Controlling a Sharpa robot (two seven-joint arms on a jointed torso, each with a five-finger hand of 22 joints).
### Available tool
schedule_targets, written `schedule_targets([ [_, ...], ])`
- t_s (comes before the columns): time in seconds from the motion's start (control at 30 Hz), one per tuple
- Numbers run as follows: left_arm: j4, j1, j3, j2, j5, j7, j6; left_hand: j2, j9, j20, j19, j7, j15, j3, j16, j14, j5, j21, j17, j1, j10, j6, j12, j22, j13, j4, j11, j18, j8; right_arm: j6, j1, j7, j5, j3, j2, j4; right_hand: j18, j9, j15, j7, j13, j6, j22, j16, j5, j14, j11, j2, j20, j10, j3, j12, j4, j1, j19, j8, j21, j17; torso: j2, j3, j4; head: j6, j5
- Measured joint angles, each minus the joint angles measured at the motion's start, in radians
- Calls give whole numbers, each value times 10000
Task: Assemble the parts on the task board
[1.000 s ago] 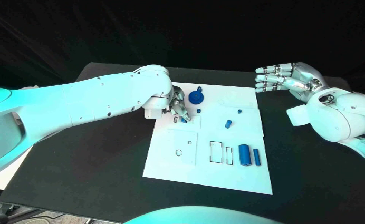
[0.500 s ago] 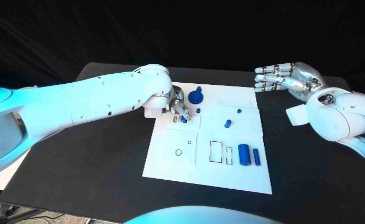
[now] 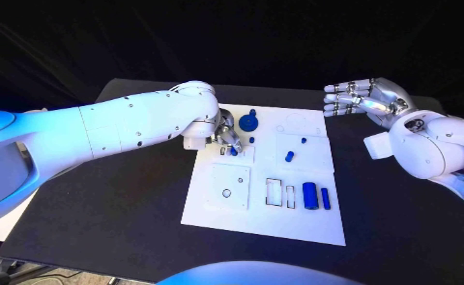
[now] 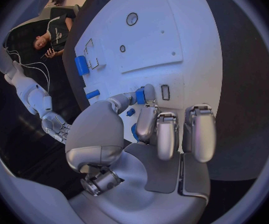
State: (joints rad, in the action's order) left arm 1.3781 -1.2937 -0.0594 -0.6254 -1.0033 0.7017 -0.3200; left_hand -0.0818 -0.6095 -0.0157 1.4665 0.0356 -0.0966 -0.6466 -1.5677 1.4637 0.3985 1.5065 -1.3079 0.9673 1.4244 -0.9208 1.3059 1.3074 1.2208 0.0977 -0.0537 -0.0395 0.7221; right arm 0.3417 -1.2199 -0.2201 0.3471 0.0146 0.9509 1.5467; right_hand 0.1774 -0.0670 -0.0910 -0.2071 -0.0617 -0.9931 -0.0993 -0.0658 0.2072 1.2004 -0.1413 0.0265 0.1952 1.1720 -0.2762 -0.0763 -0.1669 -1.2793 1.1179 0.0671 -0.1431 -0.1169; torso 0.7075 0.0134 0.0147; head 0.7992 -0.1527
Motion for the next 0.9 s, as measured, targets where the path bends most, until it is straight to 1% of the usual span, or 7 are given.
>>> schedule_targets([
  [0.17, 6, 6, -1, -5, -5, 0, -21, -11, 55, 0, 0, -38, 0, 108, 0, 0, 32, 0, 0, -124, 22, -70, 100, 0, 104, 108, -22, 0, -7, -4, 0, 0, 0, 0, 1, 1, 0, 0, -38, 0, 0, 0, 0, 0, 42, -38, 0, 0, 0, 0, 0, 0, 0, 0, 0, 0, 42, 10, -1, 0, 0, 7, 0],
  [0.23, 7, 11, -14, -8, -11, 2, -28, -26, 91, 0, 0, -185, 0, 144, 0, 0, 34, 0, 1, -259, 89, -254, 131, 0, 165, 144, -19, 1, -82, -6, 0, 1, 0, 0, 1, 1, 0, 0, -38, 0, 0, 0, 0, 0, 42, -38, 0, 0, 0, 0, 0, 0, 0, 0, 0, 0, 42, 10, -1, 0, -1, 10, -4],
  [0.27, 11, 20, -20, -8, -11, 2, -34, 16, 104, 0, 0, -233, 0, 176, 0, 0, 33, 0, 1, -301, 89, -338, 149, 0, 190, 176, -19, 0, -80, -7, 0, 1, 0, 0, 1, 1, 0, 0, -38, 0, 0, 0, 0, 0, 42, -38, 0, 0, 0, 0, 0, 0, 0, 0, 0, 0, 42, 10, -1, 0, 0, 12, -7],
  [0.63, 15, 26, -22, -8, -26, 13, -67, 2, 211, 0, 0, -267, -36, 306, 0, 36, 34, 39, 2, -547, 124, -448, 218, 0, 318, 307, -54, 0, -147, -16, 0, 3, 0, 0, 2, 0, 0, 0, -37, 0, 0, 0, 8, 0, 42, -38, 0, 0, 0, 0, 0, 0, 0, 0, -1, 0, 40, 9, -1, -4, -5, 23, -13],
  [0.7, 15, 28, -23, -8, -27, 14, -69, -26, 231, 0, 0, -269, -36, 349, 0, 36, 34, 39, 2, -572, 124, -478, 218, 0, 323, 350, -54, 0, -155, -18, 0, 3, 0, 0, 2, -1, 0, 0, -37, 0, 0, 0, 8, 0, 42, -38, 0, 0, 0, 0, 0, 0, 0, 0, 0, 0, 39, 9, -1, -5, -5, 21, -11],
  [0.83, 21, 40, -32, -8, -28, 16, -68, -180, 303, 0, 0, -286, -36, 648, 0, 36, 68, 39, 3, -810, 160, -601, 265, 0, 370, 479, -20, 1, -158, -21, 0, 3, 0, 0, 0, -5, 0, 0, -37, 1, 0, -1, 8, 0, 42, -37, 0, 0, 0, 0, 0, 0, 0, 0, -1, 0, 39, 9, -1, -5, -5, 18, -9],
  [0.9, 27, 45, -34, -9, -27, 16, -64, -324, 336, 0, 0, -285, -36, 900, 0, 36, 10, 39, 3, -955, 160, -638, 265, -1, 399, 594, -20, 1, -158, -22, 0, 3, 0, 0, -1, -7, 0, 0, -37, 1, 0, -1, 17, 0, 41, -37, 0, 0, 0, 0, 0, 0, 0, 0, -1, 0, 38, 21, -1, -5, -4, 13, -9],
])
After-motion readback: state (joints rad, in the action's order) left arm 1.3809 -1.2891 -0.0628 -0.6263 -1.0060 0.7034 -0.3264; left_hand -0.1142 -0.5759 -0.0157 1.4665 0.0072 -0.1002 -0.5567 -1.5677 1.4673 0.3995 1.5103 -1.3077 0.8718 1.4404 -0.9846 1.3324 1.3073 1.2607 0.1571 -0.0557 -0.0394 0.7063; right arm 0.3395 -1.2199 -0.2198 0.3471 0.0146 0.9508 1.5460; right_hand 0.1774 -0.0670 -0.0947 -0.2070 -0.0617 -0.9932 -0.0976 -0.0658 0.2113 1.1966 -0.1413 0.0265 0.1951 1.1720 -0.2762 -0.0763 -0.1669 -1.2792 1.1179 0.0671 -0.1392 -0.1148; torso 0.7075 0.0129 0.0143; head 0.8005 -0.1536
